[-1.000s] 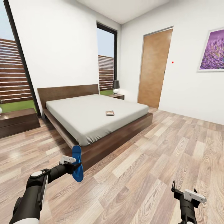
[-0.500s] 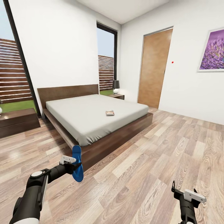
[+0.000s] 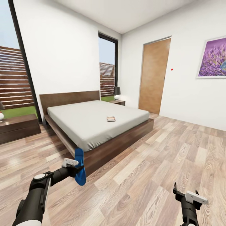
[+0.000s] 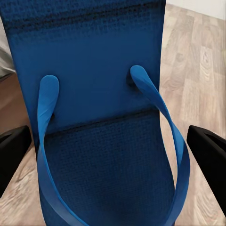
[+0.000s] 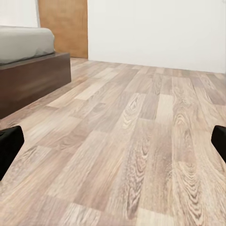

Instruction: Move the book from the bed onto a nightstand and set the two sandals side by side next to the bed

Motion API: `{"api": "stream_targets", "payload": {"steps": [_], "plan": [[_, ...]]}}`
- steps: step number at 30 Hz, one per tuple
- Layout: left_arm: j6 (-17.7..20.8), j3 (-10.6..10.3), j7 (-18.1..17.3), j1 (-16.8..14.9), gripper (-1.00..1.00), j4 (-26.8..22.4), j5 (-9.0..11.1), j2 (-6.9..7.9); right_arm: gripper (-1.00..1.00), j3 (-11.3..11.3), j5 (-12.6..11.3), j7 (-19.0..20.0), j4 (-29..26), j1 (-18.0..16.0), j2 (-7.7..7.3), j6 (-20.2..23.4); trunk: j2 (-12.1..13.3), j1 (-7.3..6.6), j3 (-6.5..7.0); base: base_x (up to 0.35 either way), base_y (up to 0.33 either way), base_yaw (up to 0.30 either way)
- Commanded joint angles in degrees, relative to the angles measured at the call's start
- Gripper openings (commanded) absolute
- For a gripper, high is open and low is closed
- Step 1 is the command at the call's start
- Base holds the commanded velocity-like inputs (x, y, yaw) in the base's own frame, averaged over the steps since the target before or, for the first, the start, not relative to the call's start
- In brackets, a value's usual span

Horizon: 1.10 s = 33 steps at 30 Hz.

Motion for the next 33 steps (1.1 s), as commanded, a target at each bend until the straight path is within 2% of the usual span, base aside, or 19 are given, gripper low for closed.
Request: {"api": "stream_targets", "payload": {"steps": [1, 8, 29, 33], "plan": [[0.44, 0.19, -0.42, -0.06, -1.00, 0.13, -0.28, -0.08, 1.00, 0.02, -0.05, -0.12, 0.04, -0.03, -0.03, -0.17, -0.01, -0.04, 0.17, 0.000, 0.000, 0.000], [0.31, 0.39, -0.39, -0.06, -1.00, 3.25, -0.42, 0.04, 1.00, 0.02, -0.13, -0.12, 0.04, -0.02, -0.09, -0.17, 0.08, -0.22, 1.72, 0.000, 0.000, 0.000], [0.26, 0.49, -0.48, -0.06, -1.00, 4.01, -0.28, 0.17, 1.00, 0.03, -0.05, -0.13, 0.05, -0.02, -0.01, -0.17, 0.08, -0.22, 1.72, 0.000, 0.000, 0.000], [0.26, 0.46, -0.48, -0.06, -1.00, 4.01, -0.28, 0.17, 1.00, 0.03, -0.05, -0.12, 0.08, -0.02, -0.01, -0.17, 1.69, -1.10, 2.43, 0.000, 0.000, 0.000]]}}
